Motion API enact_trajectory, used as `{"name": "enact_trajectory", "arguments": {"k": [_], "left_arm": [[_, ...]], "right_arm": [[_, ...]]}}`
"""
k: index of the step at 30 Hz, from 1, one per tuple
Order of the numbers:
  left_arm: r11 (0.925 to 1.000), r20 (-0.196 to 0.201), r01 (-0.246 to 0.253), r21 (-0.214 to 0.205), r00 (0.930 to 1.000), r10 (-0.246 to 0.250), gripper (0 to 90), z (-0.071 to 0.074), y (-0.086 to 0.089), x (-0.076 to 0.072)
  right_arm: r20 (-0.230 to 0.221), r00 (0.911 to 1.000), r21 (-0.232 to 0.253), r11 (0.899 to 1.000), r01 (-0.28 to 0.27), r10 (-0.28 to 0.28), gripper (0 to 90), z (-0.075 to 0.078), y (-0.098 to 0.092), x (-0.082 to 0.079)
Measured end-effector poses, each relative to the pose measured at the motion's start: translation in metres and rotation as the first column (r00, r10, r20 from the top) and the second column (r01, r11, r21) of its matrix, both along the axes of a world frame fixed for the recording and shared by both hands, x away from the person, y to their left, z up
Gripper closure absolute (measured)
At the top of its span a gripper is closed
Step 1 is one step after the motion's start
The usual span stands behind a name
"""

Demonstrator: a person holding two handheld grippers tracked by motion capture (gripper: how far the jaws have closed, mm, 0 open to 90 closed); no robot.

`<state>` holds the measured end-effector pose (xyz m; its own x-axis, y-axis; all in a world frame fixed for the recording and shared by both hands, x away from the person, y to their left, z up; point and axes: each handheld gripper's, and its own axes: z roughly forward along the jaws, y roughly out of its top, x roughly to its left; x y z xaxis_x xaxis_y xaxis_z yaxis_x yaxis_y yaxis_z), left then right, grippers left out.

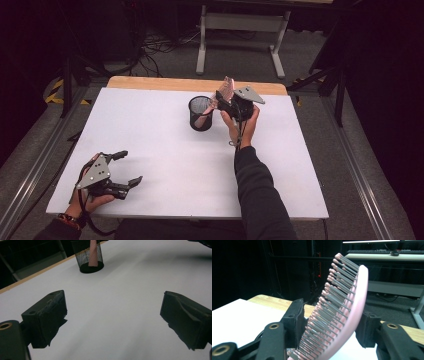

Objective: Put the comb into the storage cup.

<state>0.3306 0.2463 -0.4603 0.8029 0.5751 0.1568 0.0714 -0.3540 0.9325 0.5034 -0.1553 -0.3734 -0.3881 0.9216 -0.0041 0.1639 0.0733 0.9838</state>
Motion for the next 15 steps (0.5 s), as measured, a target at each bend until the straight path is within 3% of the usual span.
{"name": "enact_trajectory", "arguments": {"k": [15], "left_arm": [[1.0, -0.01, -0.007, 0.001, 0.9999, 0.007, 8.2, -0.0002, 0.0001, 0.0013]], "right_arm": [[-0.029, 0.9996, -0.008, 1.0, -0.002, 0.001, 40.2, -0.0046, -0.0013, 0.0001]]}}
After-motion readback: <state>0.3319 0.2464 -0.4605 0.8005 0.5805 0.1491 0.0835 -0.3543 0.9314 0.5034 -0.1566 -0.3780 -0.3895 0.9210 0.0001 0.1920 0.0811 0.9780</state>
